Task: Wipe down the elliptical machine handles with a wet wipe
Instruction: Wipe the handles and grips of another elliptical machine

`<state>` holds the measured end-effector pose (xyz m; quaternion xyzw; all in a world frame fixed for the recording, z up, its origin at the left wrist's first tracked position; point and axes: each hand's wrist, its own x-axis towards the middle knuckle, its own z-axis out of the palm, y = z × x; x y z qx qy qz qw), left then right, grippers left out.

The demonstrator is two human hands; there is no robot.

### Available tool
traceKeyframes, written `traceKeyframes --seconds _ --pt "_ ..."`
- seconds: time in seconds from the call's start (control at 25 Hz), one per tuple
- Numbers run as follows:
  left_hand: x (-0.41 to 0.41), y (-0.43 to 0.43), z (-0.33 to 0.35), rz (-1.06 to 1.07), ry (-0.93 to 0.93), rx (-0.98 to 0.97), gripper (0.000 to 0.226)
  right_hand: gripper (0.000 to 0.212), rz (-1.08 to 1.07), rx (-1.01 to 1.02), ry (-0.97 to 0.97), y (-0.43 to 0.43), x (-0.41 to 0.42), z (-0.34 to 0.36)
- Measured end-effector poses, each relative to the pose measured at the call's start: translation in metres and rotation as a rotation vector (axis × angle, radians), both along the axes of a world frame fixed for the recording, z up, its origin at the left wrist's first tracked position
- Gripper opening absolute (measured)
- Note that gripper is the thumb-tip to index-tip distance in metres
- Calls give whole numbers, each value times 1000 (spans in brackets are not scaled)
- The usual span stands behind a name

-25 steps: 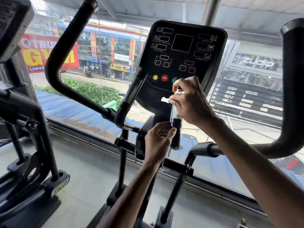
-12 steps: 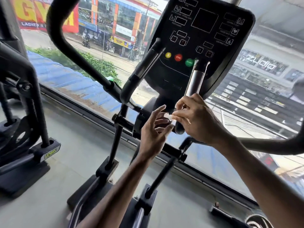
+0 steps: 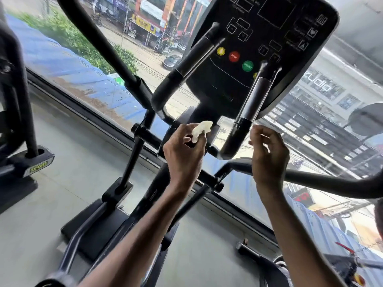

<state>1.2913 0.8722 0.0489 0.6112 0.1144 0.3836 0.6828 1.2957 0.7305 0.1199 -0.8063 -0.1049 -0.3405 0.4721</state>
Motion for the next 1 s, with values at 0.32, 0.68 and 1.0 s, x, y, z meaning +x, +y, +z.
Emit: traceKeyframes --seconds 0.32,0.68,1.0 --pt "4 -57 -28 -107 -169 223 35 39 -109 -183 -134 14 -3 -28" --pt "15 -68 -66 -206 -415 274 38 37 -215 -659 -451 7 -2 -35" --pt "32 -65 -92 -311 -328 203 46 36 -236 -686 -423 8 -4 -38"
